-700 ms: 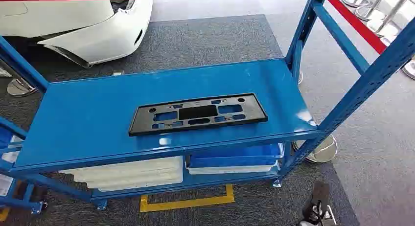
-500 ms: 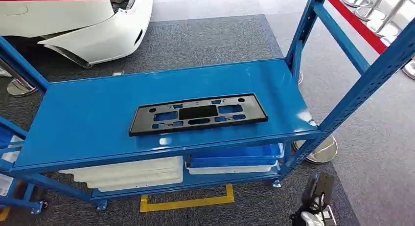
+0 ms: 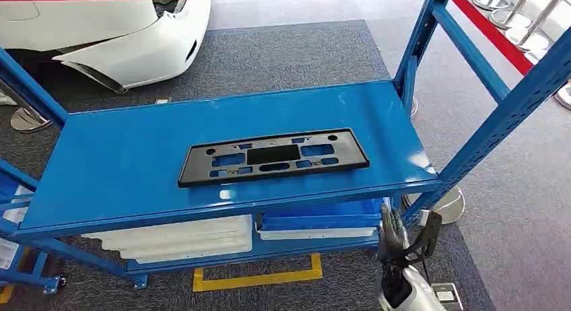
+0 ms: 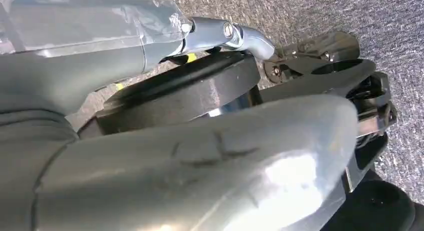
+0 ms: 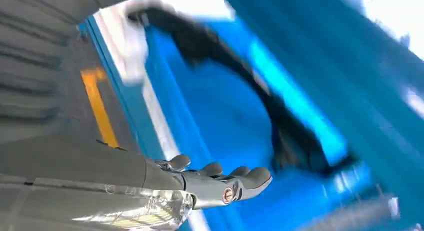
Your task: Take the parts from the cabinet and place them on the table.
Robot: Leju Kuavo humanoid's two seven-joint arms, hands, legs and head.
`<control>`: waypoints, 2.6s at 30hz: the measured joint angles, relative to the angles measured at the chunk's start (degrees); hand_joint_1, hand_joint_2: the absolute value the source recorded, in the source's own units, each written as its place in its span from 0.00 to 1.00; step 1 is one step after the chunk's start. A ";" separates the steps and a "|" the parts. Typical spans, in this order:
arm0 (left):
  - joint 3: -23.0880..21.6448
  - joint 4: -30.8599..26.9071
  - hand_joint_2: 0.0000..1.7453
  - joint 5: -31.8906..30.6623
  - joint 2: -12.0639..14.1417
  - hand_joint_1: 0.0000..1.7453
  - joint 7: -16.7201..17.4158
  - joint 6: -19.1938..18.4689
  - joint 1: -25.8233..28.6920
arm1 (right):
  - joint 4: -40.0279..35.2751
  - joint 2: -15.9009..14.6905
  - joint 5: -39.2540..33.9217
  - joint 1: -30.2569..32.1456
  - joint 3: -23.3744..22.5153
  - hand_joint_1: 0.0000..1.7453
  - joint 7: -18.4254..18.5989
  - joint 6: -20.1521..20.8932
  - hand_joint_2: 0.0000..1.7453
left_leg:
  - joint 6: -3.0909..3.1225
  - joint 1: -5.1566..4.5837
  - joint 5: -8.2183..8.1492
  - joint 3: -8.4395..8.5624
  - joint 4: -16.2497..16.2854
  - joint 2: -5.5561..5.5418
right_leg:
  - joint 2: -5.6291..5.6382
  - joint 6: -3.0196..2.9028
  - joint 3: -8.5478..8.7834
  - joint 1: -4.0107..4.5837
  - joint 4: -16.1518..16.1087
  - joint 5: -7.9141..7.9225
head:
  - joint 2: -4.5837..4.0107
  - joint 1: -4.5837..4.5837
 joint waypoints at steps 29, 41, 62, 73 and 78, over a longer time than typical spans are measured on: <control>-3.06 0.00 0.00 -1.12 0.00 0.00 0.74 1.20 -0.57 | -11.61 4.70 -1.51 0.39 18.80 0.00 7.37 2.37 1.00 | -0.04 0.08 -0.03 -0.09 -0.06 0.35 | 0.48 -0.05 -0.29 0.22 0.00 0.04 | 0.00 0.37; -3.59 0.00 0.00 -1.55 0.00 0.00 0.31 1.84 -0.57 | -10.12 8.46 -8.64 -0.60 24.85 0.00 8.37 6.21 1.00 | -0.11 0.09 0.02 -0.08 -0.16 0.33 | 0.45 -0.09 -0.24 0.28 0.01 0.05 | 0.00 0.20; -4.88 0.00 0.00 -2.05 0.00 0.00 0.72 3.83 -0.56 | -3.59 9.25 -33.91 -1.91 28.33 0.00 11.80 -1.68 1.00 | -0.11 0.07 0.01 -0.13 0.02 0.34 | 0.45 -0.06 -0.21 0.27 0.00 0.09 | -0.02 0.42; -5.97 -0.11 0.00 -2.95 0.00 0.00 0.70 4.68 -0.58 | 0.00 10.45 -36.44 -1.75 28.33 0.00 10.69 -4.26 1.00 | -0.11 0.07 0.01 -0.13 0.02 0.34 | 0.45 -0.06 -0.20 0.27 0.00 0.09 | -0.02 0.42; -5.99 -0.11 0.00 -2.97 0.00 0.00 0.70 4.68 -0.58 | 0.43 10.65 -36.44 -1.75 28.33 0.00 10.52 -4.26 1.00 | -0.11 0.07 0.01 -0.13 0.03 0.34 | 0.45 -0.06 -0.20 0.27 0.00 0.09 | -0.02 0.48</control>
